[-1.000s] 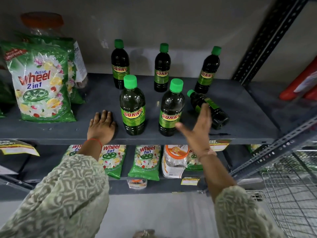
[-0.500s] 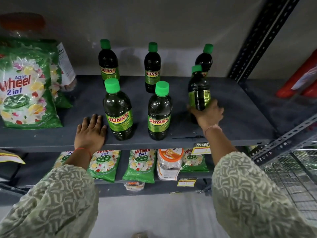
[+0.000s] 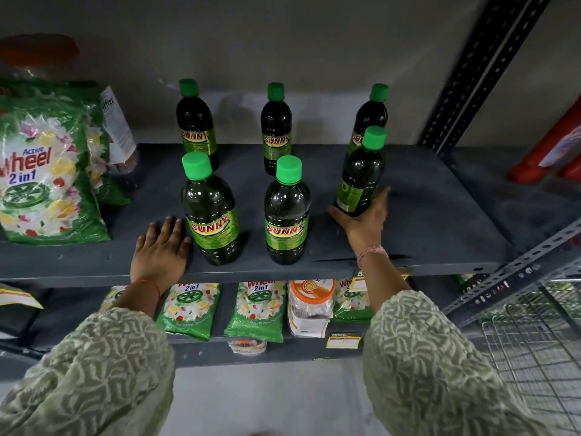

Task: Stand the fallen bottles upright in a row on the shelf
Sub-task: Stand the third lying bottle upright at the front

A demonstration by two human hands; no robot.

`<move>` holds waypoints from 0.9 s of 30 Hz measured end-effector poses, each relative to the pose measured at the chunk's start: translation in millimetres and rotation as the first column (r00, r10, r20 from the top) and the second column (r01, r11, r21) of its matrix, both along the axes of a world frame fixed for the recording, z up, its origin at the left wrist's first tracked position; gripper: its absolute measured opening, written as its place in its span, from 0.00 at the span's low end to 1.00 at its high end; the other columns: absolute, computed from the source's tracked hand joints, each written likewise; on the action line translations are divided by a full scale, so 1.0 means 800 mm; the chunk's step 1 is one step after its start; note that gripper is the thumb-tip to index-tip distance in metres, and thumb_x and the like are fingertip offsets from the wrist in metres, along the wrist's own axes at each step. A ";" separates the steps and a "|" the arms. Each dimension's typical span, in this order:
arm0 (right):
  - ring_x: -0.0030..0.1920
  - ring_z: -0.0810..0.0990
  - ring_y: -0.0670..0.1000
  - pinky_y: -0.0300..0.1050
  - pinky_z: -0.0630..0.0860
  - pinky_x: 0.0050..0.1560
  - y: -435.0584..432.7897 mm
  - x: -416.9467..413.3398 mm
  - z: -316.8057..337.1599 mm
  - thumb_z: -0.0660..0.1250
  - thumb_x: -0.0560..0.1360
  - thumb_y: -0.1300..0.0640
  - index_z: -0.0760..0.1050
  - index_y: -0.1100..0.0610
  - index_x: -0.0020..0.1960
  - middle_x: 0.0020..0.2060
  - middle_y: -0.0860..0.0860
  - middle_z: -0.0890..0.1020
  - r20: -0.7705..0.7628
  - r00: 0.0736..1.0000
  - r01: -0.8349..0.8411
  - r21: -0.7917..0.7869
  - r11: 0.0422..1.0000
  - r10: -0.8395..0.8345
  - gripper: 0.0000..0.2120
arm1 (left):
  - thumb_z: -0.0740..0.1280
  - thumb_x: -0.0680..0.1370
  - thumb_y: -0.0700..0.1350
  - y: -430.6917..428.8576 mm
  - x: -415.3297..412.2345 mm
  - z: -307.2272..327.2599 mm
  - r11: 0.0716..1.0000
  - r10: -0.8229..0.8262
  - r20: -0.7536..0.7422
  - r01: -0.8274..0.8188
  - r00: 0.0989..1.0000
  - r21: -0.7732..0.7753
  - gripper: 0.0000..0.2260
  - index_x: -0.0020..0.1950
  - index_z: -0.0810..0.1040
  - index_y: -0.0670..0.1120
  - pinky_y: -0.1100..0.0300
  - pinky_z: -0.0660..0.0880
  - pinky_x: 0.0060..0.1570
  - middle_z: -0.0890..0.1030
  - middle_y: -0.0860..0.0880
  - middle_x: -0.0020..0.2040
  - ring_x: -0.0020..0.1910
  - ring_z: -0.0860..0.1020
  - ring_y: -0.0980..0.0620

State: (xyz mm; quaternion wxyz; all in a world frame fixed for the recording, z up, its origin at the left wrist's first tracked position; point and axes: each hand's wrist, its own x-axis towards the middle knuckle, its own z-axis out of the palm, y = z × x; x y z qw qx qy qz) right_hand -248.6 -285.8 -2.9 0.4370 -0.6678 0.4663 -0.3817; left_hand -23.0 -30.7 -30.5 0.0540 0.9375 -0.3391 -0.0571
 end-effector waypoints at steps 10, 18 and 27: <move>0.63 0.74 0.56 0.46 0.69 0.63 -0.016 -0.029 -0.003 0.74 0.66 0.64 0.65 0.60 0.68 0.62 0.58 0.76 -0.031 0.983 -0.178 0.017 0.984 0.179 0.33 | 0.48 0.81 0.50 0.000 -0.001 0.002 1.000 -0.001 0.001 0.001 1.000 0.012 0.24 0.76 0.50 0.48 0.47 0.49 0.75 0.49 0.48 0.79 0.77 0.48 0.43; 0.71 0.61 0.60 0.56 0.58 0.73 -0.009 -0.014 -0.003 0.80 0.58 0.55 0.56 0.62 0.70 0.68 0.61 0.65 -0.124 0.992 -0.024 -0.062 0.998 0.016 0.49 | 0.48 0.81 0.51 0.000 -0.002 0.004 1.000 0.006 -0.007 -0.006 1.000 -0.008 0.24 0.76 0.50 0.48 0.46 0.50 0.75 0.50 0.47 0.79 0.77 0.48 0.43; 0.69 0.67 0.54 0.44 0.63 0.66 -0.018 -0.032 -0.005 0.70 0.70 0.65 0.55 0.58 0.71 0.67 0.54 0.70 -0.004 0.978 -0.205 0.109 0.973 0.207 0.36 | 0.48 0.81 0.51 -0.002 -0.007 0.008 1.000 0.010 -0.016 -0.010 1.000 -0.026 0.24 0.76 0.50 0.47 0.47 0.50 0.75 0.50 0.48 0.79 0.77 0.49 0.43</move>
